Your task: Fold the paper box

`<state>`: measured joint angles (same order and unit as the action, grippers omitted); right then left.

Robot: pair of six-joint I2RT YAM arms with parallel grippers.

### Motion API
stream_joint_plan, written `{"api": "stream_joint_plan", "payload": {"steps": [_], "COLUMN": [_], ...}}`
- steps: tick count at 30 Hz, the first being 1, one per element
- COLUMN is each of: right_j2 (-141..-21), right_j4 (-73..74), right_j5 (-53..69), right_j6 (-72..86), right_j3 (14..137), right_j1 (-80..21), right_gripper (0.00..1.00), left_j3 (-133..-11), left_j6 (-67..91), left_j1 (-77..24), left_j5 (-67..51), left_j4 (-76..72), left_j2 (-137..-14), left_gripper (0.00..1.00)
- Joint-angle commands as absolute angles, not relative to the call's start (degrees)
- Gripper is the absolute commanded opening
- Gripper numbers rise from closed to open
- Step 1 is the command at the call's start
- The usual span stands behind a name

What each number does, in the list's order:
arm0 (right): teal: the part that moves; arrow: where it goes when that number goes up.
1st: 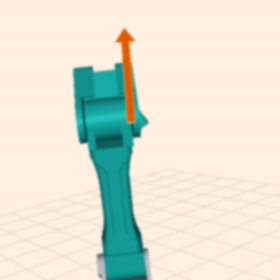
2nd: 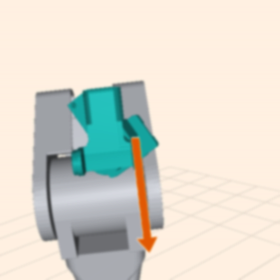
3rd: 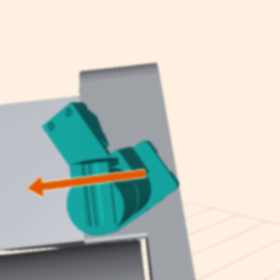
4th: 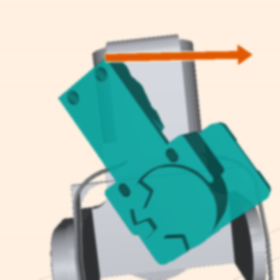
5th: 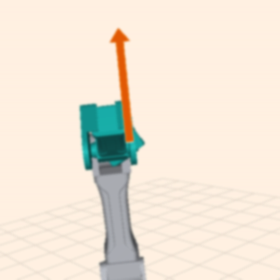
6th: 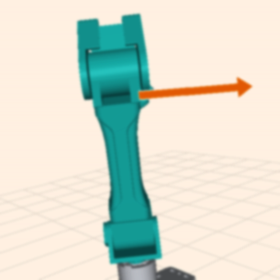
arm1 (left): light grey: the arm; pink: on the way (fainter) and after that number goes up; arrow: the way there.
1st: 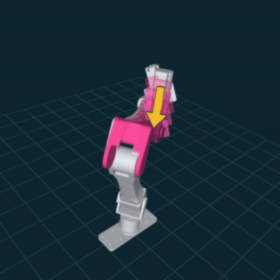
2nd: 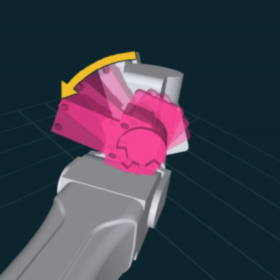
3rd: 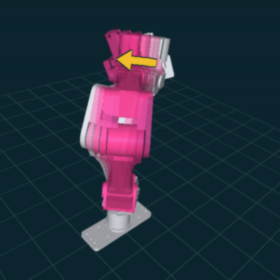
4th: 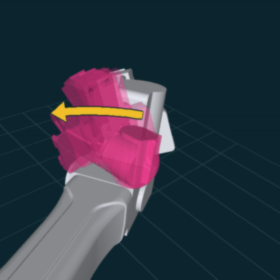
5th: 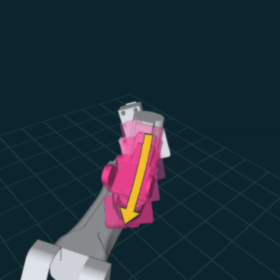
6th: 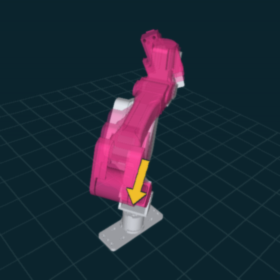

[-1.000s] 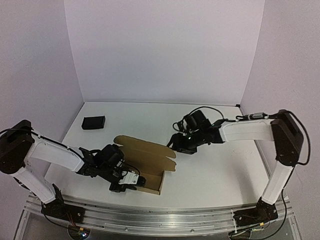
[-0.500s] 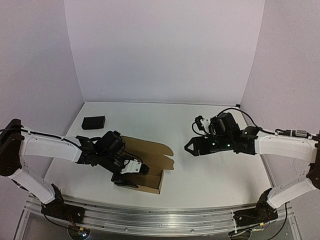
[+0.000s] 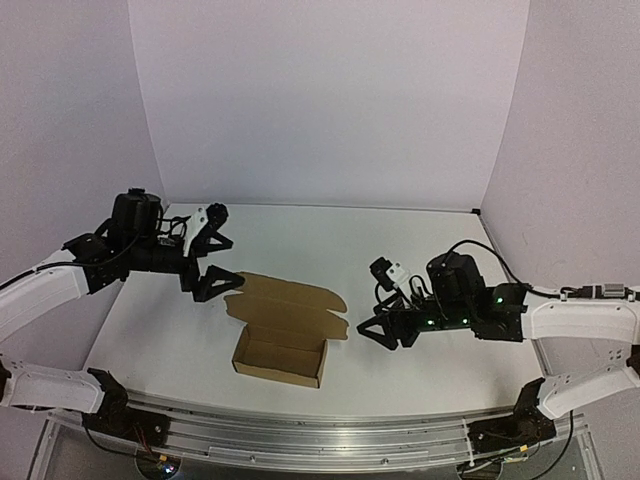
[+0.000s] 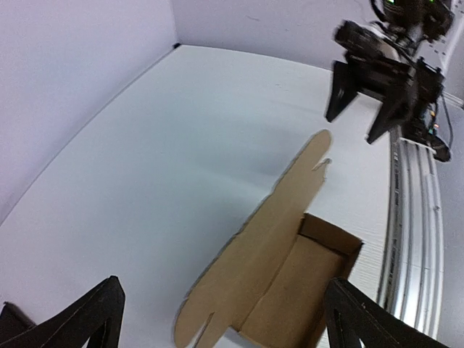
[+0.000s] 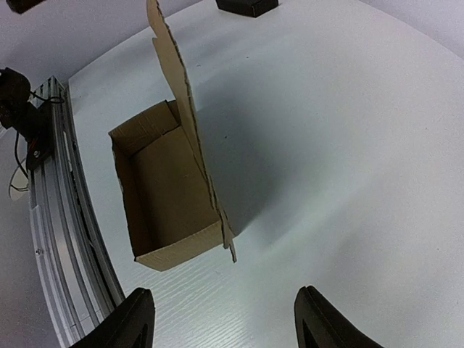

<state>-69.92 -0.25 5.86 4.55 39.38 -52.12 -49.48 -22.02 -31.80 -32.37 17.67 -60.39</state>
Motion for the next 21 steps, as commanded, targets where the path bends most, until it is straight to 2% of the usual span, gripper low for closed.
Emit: {"api": "stream_joint_plan", "payload": {"steps": [1,6,11,14,17,21], "right_j2": [-74.5,-80.9,-84.8,-87.5,-90.8,-92.8], "right_j4": [-11.3,-18.4,-30.0,-33.6,-33.7,-33.9], "right_j5": [0.7,-6.7,-13.3,-13.0,-11.8,-14.3], "right_j6": [1.7,2.8,6.5,6.4,6.4,8.4], "right_j3": [38.9,39.2,36.4,36.7,38.0,38.5], "right_j1": [-55.2,-58.1,-59.4,-61.0,-61.9,-62.4], "right_gripper": [0.67,0.66,0.58,0.55,0.54,0.40], "left_j3": [-47.7,-44.7,-42.3,-40.1,-38.1,-36.1], "left_j6": [-17.5,-22.9,-24.6,-28.2,-29.4,-29.9], "left_j1": [-23.7,-15.2,-14.9,-14.9,-15.0,-15.3], "left_j5": [-32.9,-37.9,-42.1,-48.6,-49.9,-50.0], "left_j4": [20.2,18.7,12.5,10.5,8.8,6.3], "left_j2": [-59.5,-66.2,-71.3,-73.5,-75.1,-76.4], "left_gripper": [1.00,1.00,0.99,0.95,0.92,0.85]}}
